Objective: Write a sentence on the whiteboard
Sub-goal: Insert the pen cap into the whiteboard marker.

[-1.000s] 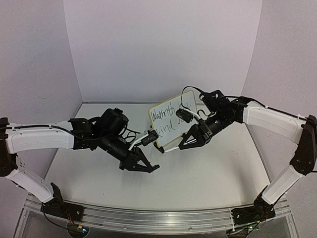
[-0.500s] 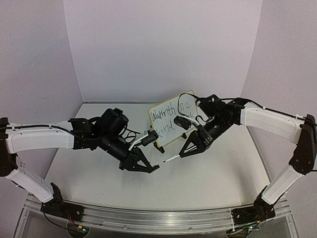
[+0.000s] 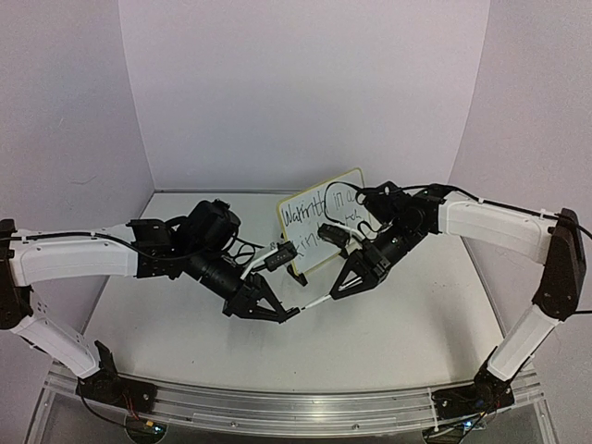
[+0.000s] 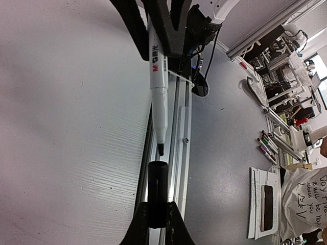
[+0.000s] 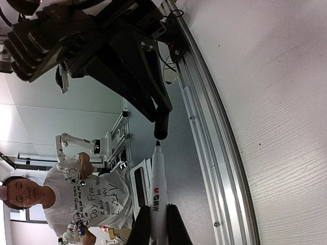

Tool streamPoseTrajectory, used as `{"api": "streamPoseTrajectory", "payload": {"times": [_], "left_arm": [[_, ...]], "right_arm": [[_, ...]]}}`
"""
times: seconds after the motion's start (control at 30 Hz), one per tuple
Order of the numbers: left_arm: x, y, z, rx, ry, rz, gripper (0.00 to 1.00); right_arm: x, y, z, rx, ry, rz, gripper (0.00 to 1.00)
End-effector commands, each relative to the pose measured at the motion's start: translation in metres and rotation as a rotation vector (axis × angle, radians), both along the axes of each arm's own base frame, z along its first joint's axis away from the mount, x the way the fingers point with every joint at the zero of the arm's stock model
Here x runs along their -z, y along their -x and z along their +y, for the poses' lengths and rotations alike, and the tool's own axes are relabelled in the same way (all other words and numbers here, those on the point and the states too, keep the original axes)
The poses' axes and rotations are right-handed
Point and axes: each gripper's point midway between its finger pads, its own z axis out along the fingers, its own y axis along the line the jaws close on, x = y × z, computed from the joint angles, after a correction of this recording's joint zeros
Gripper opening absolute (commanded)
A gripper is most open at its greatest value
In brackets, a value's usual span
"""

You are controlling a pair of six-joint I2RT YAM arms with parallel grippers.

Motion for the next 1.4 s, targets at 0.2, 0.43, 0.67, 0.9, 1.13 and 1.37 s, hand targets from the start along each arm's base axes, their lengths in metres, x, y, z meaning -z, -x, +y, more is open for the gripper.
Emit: {"api": "streamPoseTrajectory", "payload": {"times": [0.2, 0.43, 0.67, 0.9, 1.13, 1.37], "left_arm": [[-0.034, 0.001, -0.014, 0.033, 0.095, -0.036, 0.0], [-0.031, 0.0, -0.014, 0.029, 0.083, -0.036, 0.0], [-0.033, -0.001, -0.016, 0.03, 0.091, -0.042, 0.0], [-0.035, 0.0, -0.017, 0.035, 0.093, -0.04, 0.0], [-0.04, -0.001, -0.02, 0.049, 0.106, -0.051, 0.0], [-0.042, -0.004, -0.027, 0.061, 0.117, -0.072, 0.0]], "right_arm": [[-0.009, -0.002, 0.007, -0.023, -0.032, -0.027, 0.0], [-0.012, 0.0, 0.007, -0.032, -0.047, -0.019, 0.0], [-0.011, 0.001, 0.009, -0.038, -0.046, -0.021, 0.0], [-0.013, 0.002, 0.013, -0.05, -0.056, -0.024, 0.0], [-0.015, 0.004, 0.019, -0.068, -0.064, -0.023, 0.0], [-0.013, 0.007, 0.025, -0.087, -0.062, -0.025, 0.0]]}}
